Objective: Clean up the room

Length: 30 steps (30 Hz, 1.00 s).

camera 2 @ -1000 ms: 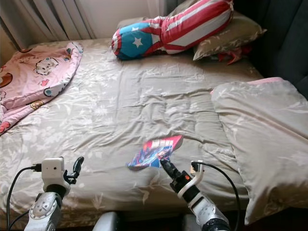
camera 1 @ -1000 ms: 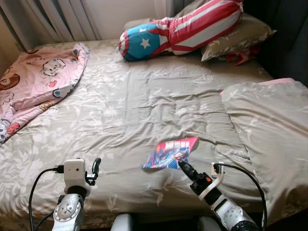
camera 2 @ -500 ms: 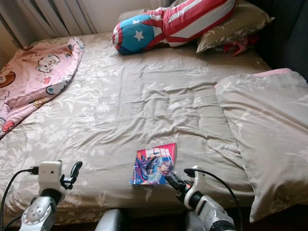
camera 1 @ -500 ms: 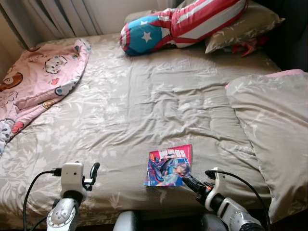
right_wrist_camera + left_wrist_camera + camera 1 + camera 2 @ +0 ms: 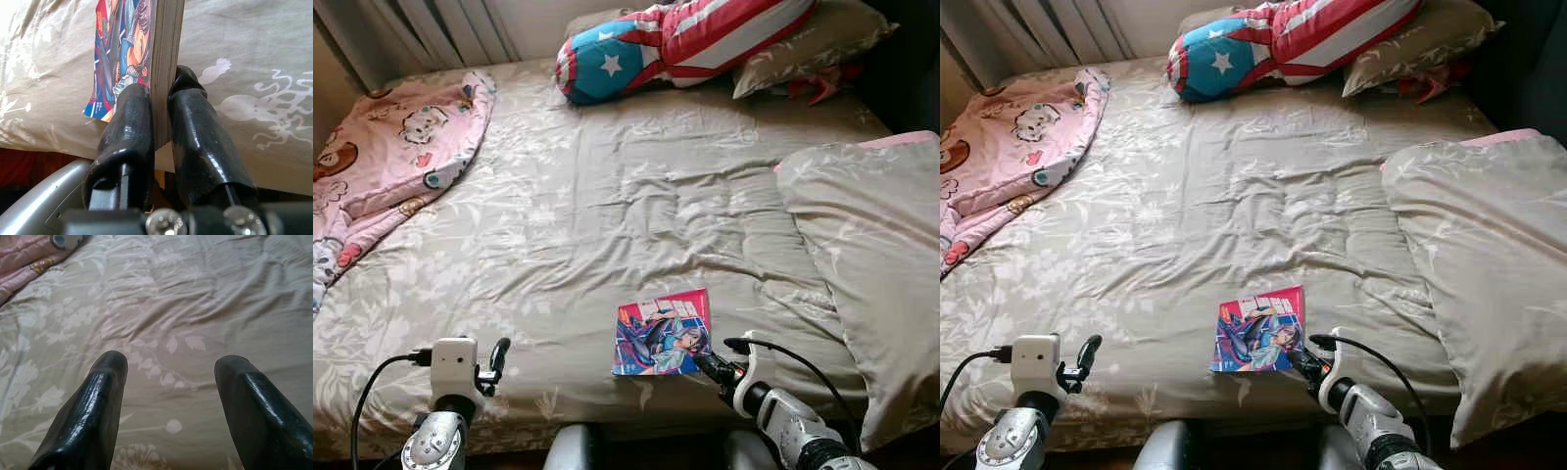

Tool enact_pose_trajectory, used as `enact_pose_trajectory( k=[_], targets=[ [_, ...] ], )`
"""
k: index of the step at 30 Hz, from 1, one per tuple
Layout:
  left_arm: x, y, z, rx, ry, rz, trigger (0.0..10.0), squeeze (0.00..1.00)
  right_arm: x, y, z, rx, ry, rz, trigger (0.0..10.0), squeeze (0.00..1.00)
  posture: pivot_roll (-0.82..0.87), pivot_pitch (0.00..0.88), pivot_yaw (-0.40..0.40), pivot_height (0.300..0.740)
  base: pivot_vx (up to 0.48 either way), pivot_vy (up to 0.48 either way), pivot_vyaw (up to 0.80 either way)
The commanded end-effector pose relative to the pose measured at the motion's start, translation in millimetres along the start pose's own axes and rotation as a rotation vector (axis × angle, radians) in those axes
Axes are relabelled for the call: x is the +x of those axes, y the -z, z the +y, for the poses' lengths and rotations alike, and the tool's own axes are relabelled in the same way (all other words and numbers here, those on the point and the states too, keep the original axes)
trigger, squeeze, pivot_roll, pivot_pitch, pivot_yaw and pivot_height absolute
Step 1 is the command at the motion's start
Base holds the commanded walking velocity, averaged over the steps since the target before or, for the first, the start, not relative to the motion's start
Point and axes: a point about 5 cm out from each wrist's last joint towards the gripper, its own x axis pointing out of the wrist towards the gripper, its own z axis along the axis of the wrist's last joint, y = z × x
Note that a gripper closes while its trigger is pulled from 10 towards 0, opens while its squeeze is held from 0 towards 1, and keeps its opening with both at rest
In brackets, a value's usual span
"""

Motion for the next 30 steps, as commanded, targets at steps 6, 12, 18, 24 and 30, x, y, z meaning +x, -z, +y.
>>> enact_pose_trajectory(
  k=[6,12,18,24,30],
  targets=[
    [-4.1,2,6.7,0.011,-0.028,0.014,10.0,0.0,1.2,-9,-4.0,-0.015,0.092,-0.03,10.0,0.2,0.06,0.167,0.1,0.642,0.0,0.0,0.0],
    [-2.5,2,9.4,0.01,-0.046,0.015,10.0,0.0,-2.1,-15,-12.3,0.006,0.181,-0.061,10.0,1.0,0.07,0.164,0.098,0.642,0.0,0.0,0.0],
    [-0.4,0,9.8,0.008,-0.056,0.011,10.0,0.0,-5.7,-27,-19.9,-0.013,0.268,-0.118,10.0,0.0,0.06,0.158,0.096,0.642,0.0,0.0,0.0],
    [3.0,1,4.5,-0.003,-0.056,0.011,10.0,0.0,-10.1,-35,-27.5,-0.016,0.353,-0.157,10.0,0.0,0.06,0.148,0.09,0.642,0.0,0.0,0.0],
    [5.4,1,2.7,-0.013,-0.063,0.009,10.0,0.0,-13.0,-40,-31.5,-0.007,0.389,-0.188,10.0,0.0,0.05,0.136,0.079,0.642,0.0,0.0,0.0]
  ],
)
